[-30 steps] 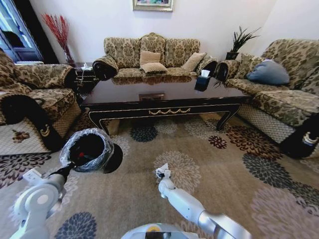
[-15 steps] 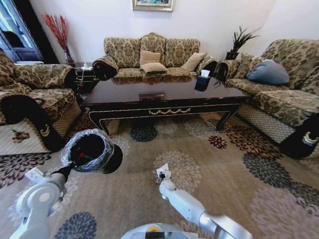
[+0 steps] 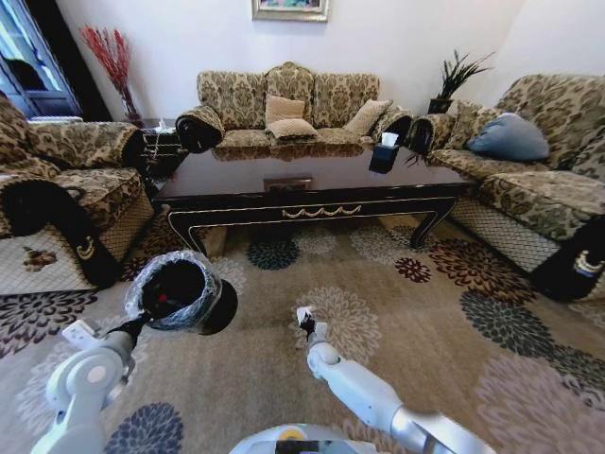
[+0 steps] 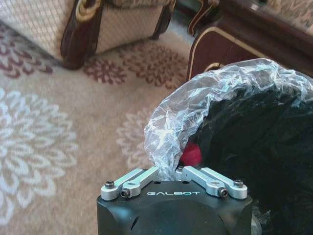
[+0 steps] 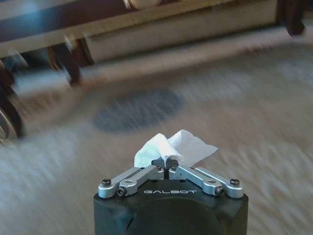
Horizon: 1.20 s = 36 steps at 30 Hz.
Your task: Move to the front of the table and pick up the trash from the floor, then place it into the trash bin.
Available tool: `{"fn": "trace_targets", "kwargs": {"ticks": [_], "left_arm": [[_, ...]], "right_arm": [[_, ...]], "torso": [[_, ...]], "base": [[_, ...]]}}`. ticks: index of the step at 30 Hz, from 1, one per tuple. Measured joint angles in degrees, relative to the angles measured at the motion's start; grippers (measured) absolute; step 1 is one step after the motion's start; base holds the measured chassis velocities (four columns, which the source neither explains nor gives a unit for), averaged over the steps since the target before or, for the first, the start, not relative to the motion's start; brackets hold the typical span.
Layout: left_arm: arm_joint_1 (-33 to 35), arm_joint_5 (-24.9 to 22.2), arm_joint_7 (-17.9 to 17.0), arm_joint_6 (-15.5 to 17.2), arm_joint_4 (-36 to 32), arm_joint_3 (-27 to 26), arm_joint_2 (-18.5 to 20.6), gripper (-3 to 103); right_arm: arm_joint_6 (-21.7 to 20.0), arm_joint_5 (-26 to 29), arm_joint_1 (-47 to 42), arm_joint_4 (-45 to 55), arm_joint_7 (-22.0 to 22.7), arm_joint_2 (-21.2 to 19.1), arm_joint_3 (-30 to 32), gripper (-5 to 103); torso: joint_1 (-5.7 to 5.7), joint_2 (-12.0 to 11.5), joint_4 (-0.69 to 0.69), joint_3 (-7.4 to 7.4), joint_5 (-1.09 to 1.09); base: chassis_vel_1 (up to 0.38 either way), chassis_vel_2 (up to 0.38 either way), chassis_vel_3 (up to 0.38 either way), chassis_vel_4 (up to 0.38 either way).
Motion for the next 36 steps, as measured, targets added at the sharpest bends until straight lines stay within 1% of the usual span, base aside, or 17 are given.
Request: {"fn": "trace_targets", "kwargs": {"ticks": [1,2,4,6,8,11,14,15,17,18,19,21,25,28,29,32,36], "left_arm": [[0.00,0.00,0.00,0.00,0.00,0.00,0.00,2],[-0.11,0.14,0.06,-0.03,0.73,0.67,-0.26,2],[-0.22,0.29,0.28,-0.07,2.15,2.46,-0.82,2],[-0.32,1.46,0.86,-0.27,3.58,4.60,-1.55,2],[-0.34,1.93,1.01,-0.34,3.95,5.25,-1.75,2],[-0.83,4.31,1.44,-0.70,6.35,9.17,-2.62,2],[-1.42,5.31,1.54,-0.87,7.43,11.05,-2.90,2],[-2.00,5.78,1.56,-0.96,8.10,12.39,-3.09,2],[-3.05,6.55,1.67,-1.00,8.72,14.29,-3.34,2],[-3.62,6.86,1.67,-1.01,8.93,15.12,-3.37,2],[-3.62,6.86,1.67,-1.01,8.93,15.12,-3.37,2],[-5.68,7.33,1.69,-1.01,9.65,17.30,-3.31,2],[-8.50,7.46,1.64,-1.02,10.75,19.66,-3.34,2],[-10.77,7.66,1.58,-1.03,11.72,21.70,-3.38,2],[-10.77,7.66,1.58,-1.03,11.72,21.70,-3.38,2],[-12.82,7.98,1.57,-1.00,13.28,22.71,-3.19,2],[-14.32,7.14,1.58,-0.91,14.02,22.57,-3.28,2]], "right_arm": [[0.00,0.00,0.00,0.00,0.00,0.00,0.00,0],[0.60,0.20,0.47,2.16,-0.41,-0.51,0.02,0],[3.05,0.50,1.73,6.15,-3.18,-1.86,-0.20,0],[5.23,0.93,3.06,9.36,-6.04,-3.03,-0.75,0],[5.77,1.19,3.46,10.30,-6.83,-3.42,-0.90,0],[8.75,2.43,5.80,14.39,-11.09,-5.63,-2.38,0],[10.16,2.69,6.72,15.64,-12.97,-6.49,-3.25,0],[10.98,2.18,7.36,16.61,-14.00,-7.15,-4.29,0],[11.69,-1.28,8.18,17.29,-15.31,-7.81,-5.42,0],[11.95,-2.84,8.48,17.46,-15.81,-7.86,-5.70,0],[11.95,-2.84,8.48,17.46,-15.81,-7.86,-5.70,0],[12.63,-5.39,9.33,18.01,-16.35,-7.87,-7.16,0],[13.54,-6.23,10.13,18.58,-16.83,-8.64,-9.84,0],[15.48,-7.18,10.56,18.01,-19.23,-8.94,-11.76,0],[15.48,-7.18,10.56,18.01,-19.23,-8.94,-11.76,0],[16.59,-7.69,10.67,16.62,-21.75,-8.62,-13.17,0],[16.49,-7.93,10.38,15.43,-21.99,-7.62,-14.43,0]], "torso": [[0.00,0.00,0.00,0.00,0.00],[0.00,0.00,0.01,0.00,0.00],[0.00,0.00,0.01,0.00,-0.01],[0.00,0.00,0.00,0.00,0.00],[0.00,0.00,0.00,0.00,0.00],[0.00,0.00,0.01,0.00,-0.01],[0.00,0.00,0.00,0.00,-0.01],[0.00,0.00,-0.01,0.00,-0.01],[0.00,0.00,-0.01,0.01,0.00],[0.00,0.00,-0.01,0.00,-0.01],[0.00,0.00,-0.01,0.00,-0.01],[0.00,0.00,0.01,0.00,0.01],[0.00,0.00,0.00,0.00,0.00],[0.00,0.00,-0.02,0.00,0.01],[0.00,0.00,-0.02,0.00,0.01],[0.00,0.00,0.00,0.00,0.00],[0.00,0.00,0.01,0.00,0.00]], "base": [[0.000,0.000,0.000,0.000],[0.000,0.000,0.000,0.000],[0.000,0.000,0.000,0.000],[0.000,0.000,0.000,0.000],[0.000,0.000,0.000,0.000],[0.000,0.000,0.000,0.000],[0.000,0.000,0.000,0.000],[0.000,0.000,0.000,0.000],[0.000,0.000,0.000,0.000],[0.000,0.000,0.000,0.000],[0.000,0.000,0.000,0.000],[0.000,0.000,0.000,0.000],[0.000,0.000,0.000,0.000],[0.000,0.000,0.000,0.000],[0.000,0.000,0.000,0.000],[0.000,0.000,0.000,0.000],[0.000,0.000,0.000,0.000]]}}
